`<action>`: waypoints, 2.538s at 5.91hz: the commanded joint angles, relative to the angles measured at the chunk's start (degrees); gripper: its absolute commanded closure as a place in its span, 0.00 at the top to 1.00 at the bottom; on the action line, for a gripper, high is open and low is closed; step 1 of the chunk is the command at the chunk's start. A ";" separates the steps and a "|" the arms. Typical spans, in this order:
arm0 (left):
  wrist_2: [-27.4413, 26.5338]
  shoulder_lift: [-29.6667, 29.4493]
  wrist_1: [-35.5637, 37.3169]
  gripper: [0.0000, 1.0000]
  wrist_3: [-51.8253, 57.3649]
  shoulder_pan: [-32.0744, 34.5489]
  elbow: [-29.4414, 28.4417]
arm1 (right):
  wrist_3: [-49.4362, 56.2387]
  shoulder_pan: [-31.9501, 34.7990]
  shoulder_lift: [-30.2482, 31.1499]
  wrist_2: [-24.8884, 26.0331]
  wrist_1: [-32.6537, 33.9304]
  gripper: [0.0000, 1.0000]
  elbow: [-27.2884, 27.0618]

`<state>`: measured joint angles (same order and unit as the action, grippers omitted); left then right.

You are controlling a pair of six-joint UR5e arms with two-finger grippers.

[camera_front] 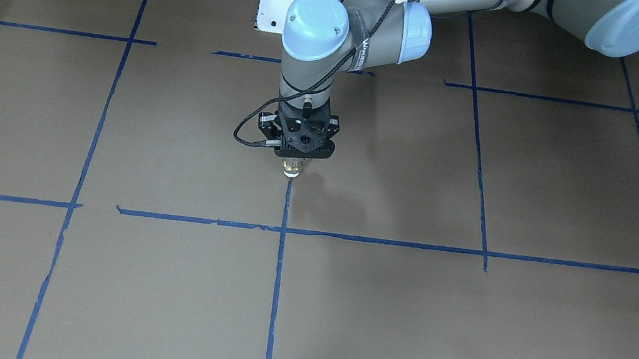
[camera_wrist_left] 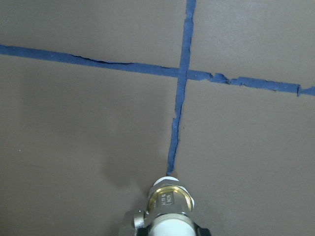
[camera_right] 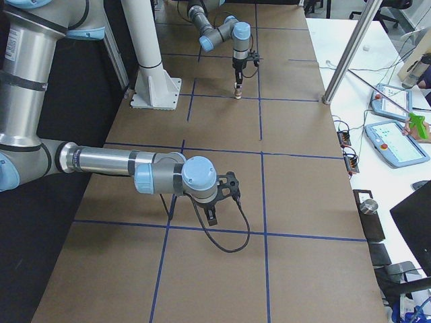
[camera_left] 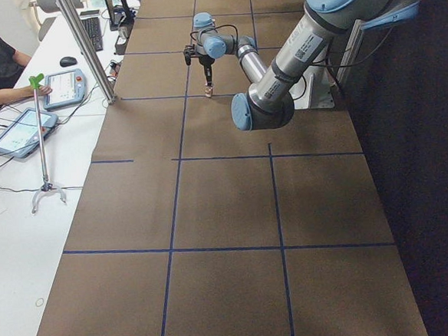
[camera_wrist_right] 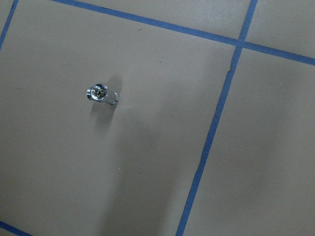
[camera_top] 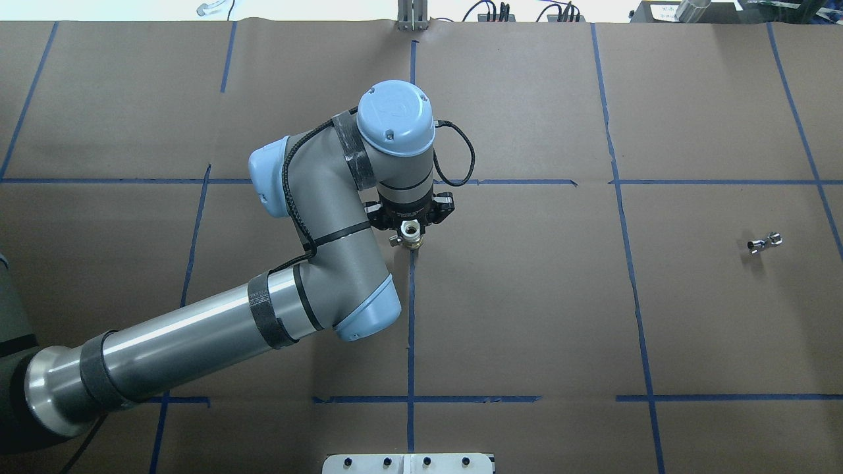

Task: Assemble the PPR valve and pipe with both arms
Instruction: 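Carry the valve with the left gripper to the table center, upright, then reach the right gripper toward the chrome fitting while the left holds the valve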

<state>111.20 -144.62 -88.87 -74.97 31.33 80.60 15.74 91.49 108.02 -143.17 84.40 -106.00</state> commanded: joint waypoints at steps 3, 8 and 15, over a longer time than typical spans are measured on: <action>-0.02 0.04 0.01 0.71 0.00 -0.13 0.52 | -0.01 0.00 0.00 0.00 -0.11 1.00 0.00; 0.51 10.04 -0.35 0.87 -2.02 0.49 19.39 | -29.14 -14.61 -3.85 5.58 -11.58 0.99 0.35; 0.51 10.50 -0.61 0.88 -2.20 0.49 20.65 | -22.79 -30.06 -15.91 15.82 -13.47 0.96 9.76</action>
<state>111.71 -134.14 -89.38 -77.17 31.82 101.21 -10.25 61.60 92.08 -127.66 70.93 -96.25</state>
